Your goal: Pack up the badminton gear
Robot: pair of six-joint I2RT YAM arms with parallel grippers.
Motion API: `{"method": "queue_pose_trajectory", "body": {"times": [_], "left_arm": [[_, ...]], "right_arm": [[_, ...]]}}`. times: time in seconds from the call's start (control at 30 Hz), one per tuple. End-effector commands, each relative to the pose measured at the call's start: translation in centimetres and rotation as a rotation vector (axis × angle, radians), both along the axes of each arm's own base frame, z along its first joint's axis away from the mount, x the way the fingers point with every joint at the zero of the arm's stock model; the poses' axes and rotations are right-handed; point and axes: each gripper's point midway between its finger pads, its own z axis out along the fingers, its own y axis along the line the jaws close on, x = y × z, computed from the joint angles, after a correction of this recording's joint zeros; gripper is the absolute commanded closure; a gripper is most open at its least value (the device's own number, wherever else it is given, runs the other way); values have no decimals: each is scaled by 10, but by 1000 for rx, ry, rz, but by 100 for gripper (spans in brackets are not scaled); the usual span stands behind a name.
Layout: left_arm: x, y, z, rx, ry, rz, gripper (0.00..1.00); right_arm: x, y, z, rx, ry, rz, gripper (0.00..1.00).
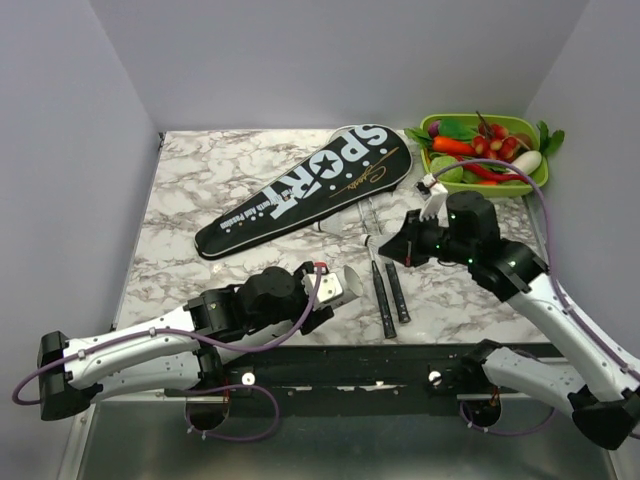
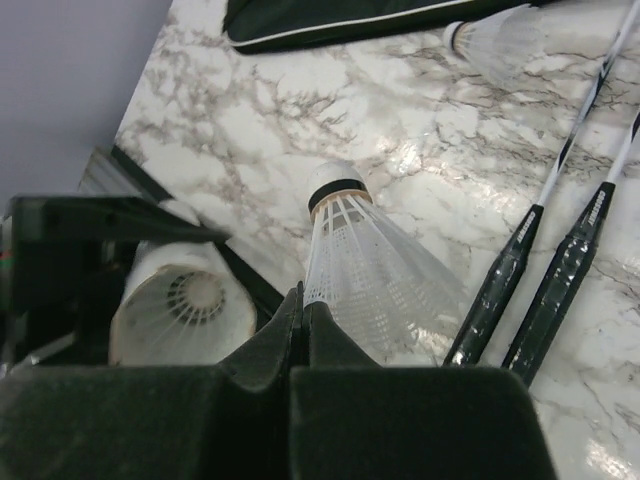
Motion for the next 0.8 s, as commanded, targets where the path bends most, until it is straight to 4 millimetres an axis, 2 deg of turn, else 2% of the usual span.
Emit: {"method": "queue_pose_trajectory", "body": {"times": [0.0,0.13,0.33,0.53,0.77], "left_arm": [[-18,-12,-5,-7,78,-87,100],[-22,-15,-8,1,93,-112,100],[-27,-15,-3,-21,91,-131,100],[-32,-17,1,-39,98,-156,100],[-36,-15,4,-43,99,-164,100]], "right_arm": [[-62,-24,11,-105,5,228,99],[-93,-28,32,-61,-11,335,99],[-125,-33,39,-41,23,450,99],[-134,-27,42,7,55,493,99],[-130,-9,37,17,89,512,100]]}}
